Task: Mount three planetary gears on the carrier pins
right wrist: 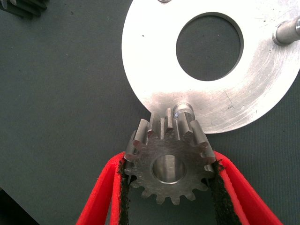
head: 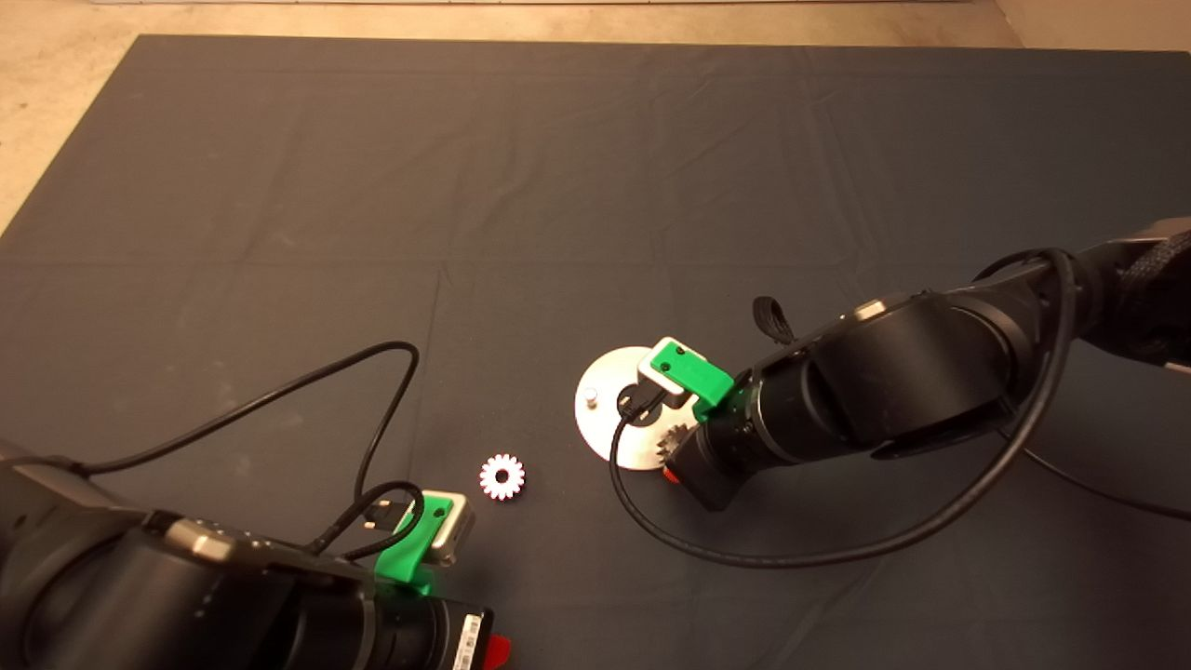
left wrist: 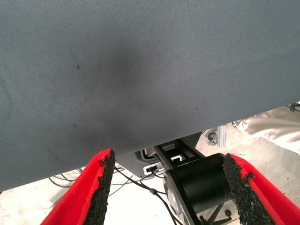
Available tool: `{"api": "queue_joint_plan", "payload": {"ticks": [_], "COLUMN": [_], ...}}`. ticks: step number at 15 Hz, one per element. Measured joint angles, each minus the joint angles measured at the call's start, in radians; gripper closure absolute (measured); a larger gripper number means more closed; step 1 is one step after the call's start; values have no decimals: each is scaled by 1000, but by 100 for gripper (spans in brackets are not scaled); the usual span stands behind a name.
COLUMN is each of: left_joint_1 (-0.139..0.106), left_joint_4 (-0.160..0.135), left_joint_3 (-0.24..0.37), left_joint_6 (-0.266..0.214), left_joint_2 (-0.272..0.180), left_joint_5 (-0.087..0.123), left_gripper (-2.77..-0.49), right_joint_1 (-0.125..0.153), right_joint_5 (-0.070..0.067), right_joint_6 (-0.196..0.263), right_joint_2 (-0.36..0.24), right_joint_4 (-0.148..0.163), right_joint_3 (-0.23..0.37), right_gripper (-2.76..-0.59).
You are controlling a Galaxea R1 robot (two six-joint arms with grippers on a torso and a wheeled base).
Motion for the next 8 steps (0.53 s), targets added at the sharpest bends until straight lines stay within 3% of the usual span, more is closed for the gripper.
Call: {"api": "queue_joint_plan", "payload": {"ticks": [8], "left_joint_1": [0], "left_joint_4": [0], "left_joint_3": [0], "left_joint_6": [0], "left_joint_2": [0], "left_joint_5": [0], "left_gripper": [-162], "right_joint_1": [0], "right_joint_5": [0], "right_joint_6": [0], "right_joint_2": [7], "right_joint_4": [0], "right_joint_3": [-49], "right_gripper": [-94]}}
